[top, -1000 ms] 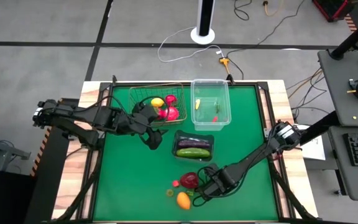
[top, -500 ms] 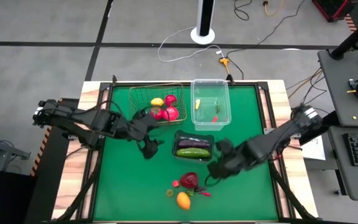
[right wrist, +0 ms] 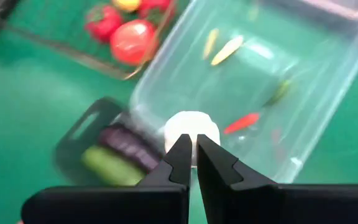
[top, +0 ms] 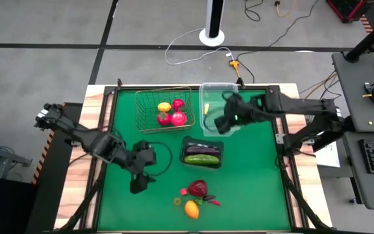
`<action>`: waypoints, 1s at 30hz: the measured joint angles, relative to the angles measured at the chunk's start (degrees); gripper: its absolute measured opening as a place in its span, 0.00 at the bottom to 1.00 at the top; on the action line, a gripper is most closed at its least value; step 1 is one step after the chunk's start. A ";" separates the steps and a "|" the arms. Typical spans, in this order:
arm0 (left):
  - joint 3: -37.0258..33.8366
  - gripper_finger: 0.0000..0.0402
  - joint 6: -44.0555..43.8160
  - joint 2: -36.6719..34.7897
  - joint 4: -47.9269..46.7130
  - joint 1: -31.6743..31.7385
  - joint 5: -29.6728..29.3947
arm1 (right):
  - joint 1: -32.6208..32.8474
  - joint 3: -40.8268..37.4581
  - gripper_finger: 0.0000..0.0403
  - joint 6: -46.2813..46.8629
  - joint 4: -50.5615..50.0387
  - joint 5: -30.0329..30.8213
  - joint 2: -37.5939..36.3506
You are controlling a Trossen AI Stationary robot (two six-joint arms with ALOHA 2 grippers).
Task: Sort produce into baskets
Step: Put the garlic into the transparent bin, then put the tomato into the wire basket
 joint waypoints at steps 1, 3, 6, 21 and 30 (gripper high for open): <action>-0.79 0.81 -1.54 0.06 0.30 -0.89 -0.32 | -1.89 0.00 0.03 -1.83 -0.04 0.01 0.24; -2.61 0.81 -4.35 0.23 2.36 -2.50 -0.75 | -5.18 0.00 0.03 -5.17 0.00 -0.05 0.77; -5.26 0.81 -8.31 1.27 5.62 -5.01 -1.39 | -8.87 0.00 0.03 -8.77 0.03 -0.11 1.53; -8.27 0.75 -26.82 11.19 19.88 -8.24 -2.40 | -15.49 0.00 0.28 -25.26 0.41 -4.28 3.53; -4.57 0.74 -32.95 18.27 19.98 -8.24 -1.85 | -15.49 0.00 0.41 -30.28 1.60 -8.90 2.17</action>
